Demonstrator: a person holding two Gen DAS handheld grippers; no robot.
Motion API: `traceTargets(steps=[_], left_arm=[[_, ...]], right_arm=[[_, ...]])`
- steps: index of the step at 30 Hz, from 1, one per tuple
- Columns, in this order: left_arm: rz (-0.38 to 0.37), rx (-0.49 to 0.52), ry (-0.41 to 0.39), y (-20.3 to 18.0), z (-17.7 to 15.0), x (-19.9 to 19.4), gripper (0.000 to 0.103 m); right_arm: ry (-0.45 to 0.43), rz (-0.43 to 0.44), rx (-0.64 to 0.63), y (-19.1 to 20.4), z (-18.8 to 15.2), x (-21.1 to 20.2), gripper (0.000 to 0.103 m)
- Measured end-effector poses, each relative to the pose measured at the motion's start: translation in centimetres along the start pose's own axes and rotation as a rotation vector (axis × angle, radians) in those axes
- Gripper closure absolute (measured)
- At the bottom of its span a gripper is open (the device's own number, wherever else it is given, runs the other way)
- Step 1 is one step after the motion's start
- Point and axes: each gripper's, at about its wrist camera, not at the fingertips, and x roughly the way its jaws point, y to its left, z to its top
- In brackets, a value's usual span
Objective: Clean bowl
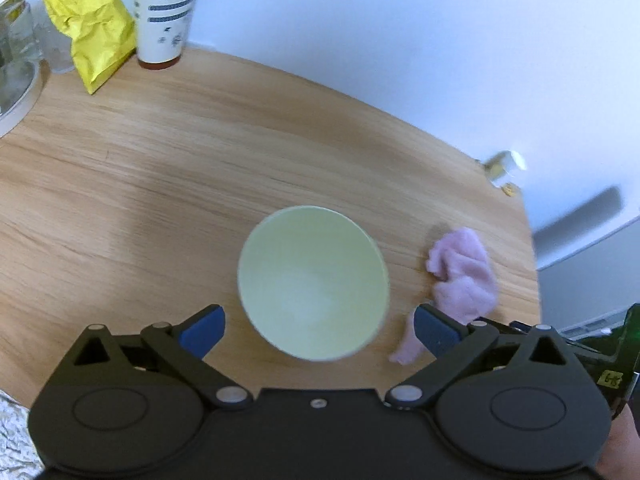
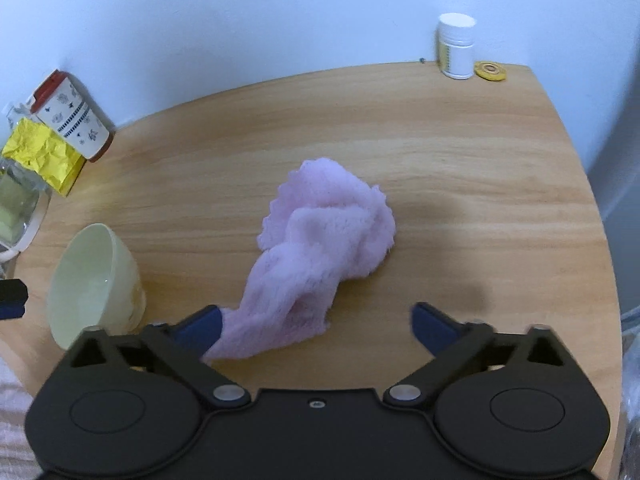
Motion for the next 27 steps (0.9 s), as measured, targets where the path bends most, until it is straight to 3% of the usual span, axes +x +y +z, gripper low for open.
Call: traceTargets(steps=[10, 13, 18, 27], left_arm=[[0.064, 0.224, -0.035, -2.6, -1.7, -6.4, 0.0], [0.113, 0.234, -0.038, -2.5, -2.2, -8.0, 0.0], [0.13, 0.234, -0.067, -1.5, -3.0, -11.5, 0.001], [0.147, 0.266, -0.072, -2.0, -5.4, -14.4, 0.001]], right_arm=[[-0.066, -0.078, 0.002, 6.8, -2.1, -7.5, 0.0], [-0.075, -0.105, -0.004, 8.5, -3.1, -10.3, 0.0], [-0.089, -0.152, -0.014, 11.5, -4.7, -15.0, 0.0], [-0.112, -0.134, 0.024, 13.3, -7.1, -19.6, 0.0]])
